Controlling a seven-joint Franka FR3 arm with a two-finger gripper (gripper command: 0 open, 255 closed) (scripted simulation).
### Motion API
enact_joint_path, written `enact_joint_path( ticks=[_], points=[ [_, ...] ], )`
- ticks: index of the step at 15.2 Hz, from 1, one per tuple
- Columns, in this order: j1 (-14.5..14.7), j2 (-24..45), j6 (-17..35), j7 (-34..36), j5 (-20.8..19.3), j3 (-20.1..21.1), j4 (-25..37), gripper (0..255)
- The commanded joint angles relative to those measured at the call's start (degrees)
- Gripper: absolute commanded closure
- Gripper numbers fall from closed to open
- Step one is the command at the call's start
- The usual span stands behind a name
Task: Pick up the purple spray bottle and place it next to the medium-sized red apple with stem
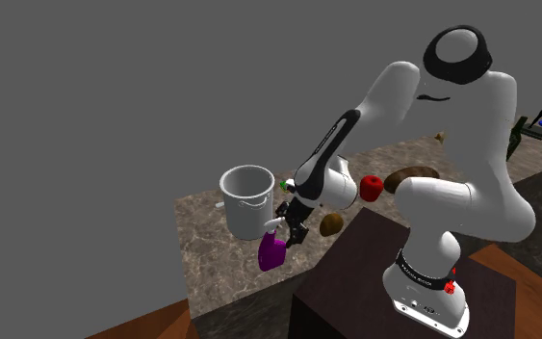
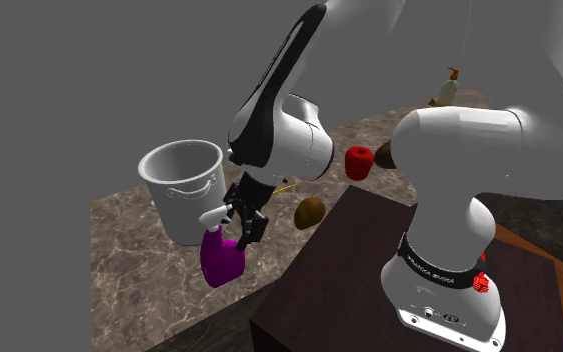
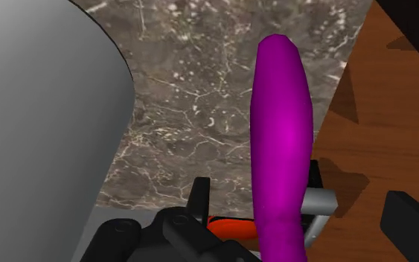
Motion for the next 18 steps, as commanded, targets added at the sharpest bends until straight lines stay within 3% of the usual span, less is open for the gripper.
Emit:
enact_joint_path(
  ticks=[1, 6, 14, 15, 18],
  points=[
    [5.48, -2.79, 2.67, -1.41, -0.94, -5.53, 1.39, 0],
    [12.39, -7.81, 7.01, -2.38, -1.7, -11.52, 3.96, 0],
    [12.39, -7.81, 7.0, -2.39, -1.69, -11.51, 3.95, 0],
    [12.39, -7.81, 7.0, -2.39, -1.69, -11.51, 3.95, 255],
    [12.39, -7.81, 7.0, -2.39, -1.69, -11.51, 3.95, 255]
  ],
)
